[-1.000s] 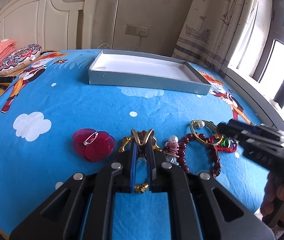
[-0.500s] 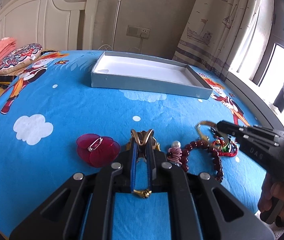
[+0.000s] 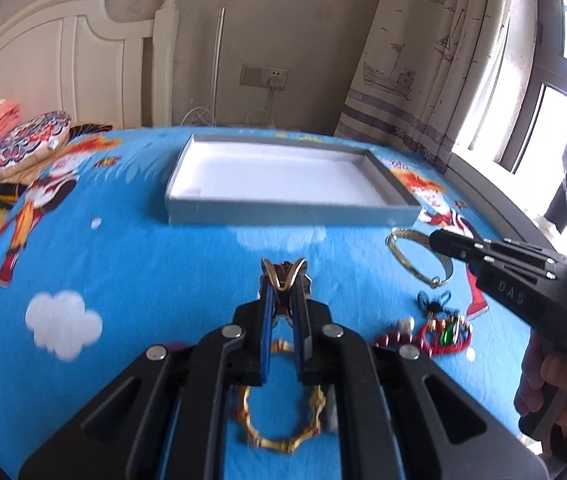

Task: Organize jewelry
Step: 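Carry the ring with the left tool into the tray and open while the right tool releases the bangle there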

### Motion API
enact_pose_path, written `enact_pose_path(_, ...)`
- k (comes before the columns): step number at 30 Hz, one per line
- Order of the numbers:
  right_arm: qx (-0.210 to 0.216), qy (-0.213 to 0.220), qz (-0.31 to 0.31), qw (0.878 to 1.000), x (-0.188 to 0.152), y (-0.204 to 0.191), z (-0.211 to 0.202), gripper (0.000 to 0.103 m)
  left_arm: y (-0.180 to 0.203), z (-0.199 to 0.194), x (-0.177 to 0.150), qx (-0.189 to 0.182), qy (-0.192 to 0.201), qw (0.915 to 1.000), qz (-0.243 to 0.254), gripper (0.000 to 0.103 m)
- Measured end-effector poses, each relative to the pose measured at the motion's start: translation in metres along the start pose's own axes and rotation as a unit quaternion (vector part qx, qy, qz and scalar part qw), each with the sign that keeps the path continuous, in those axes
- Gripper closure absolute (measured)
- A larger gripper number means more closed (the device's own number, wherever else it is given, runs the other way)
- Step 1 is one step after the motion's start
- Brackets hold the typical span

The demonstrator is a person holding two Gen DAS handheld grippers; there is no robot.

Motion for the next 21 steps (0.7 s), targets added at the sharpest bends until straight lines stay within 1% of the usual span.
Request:
enact_pose_path(5,-0.003,0.014,0.006,1.0,0.023,0.006,0.005,0.1,0.003,0.012,0.034,0.0,0.01,0.9999,0.01,0.094)
enact_pose_path(9,-0.008,0.026,0.015,1.0,0.049,0.011,0.016,0.1,0.003,0.029,0.063,-0.006,0.012,0.9999,0.006,0.094)
enact_pose_path(12,-0.014,0.026,0.024,0.999,0.064,0.016,0.032,0.1,-0.001,0.048,0.079,-0.003,0.004,1.0,0.005,0.094)
enact_pose_path(15,-0.018,0.016,0.032,0.999,0.074,0.022,0.052,0.1,-0.007,0.069,0.09,0.006,-0.007,1.0,0.002,0.094)
enact_pose_path(21,-0.029,-0.002,0.042,0.999,0.08,0.032,0.081,0.1,-0.016,0.11,0.096,0.015,-0.04,0.9991,0.002,0.094)
Point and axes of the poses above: each gripper's, at about its wrist camera, not at the fingertips, and z roughly the way its jaws point, y to its right, x to its top, the point moved 8 cm from there along z, roughly the way its jaws point, and after that the axes turned 3 degrees about z, right-handed, at the moved point
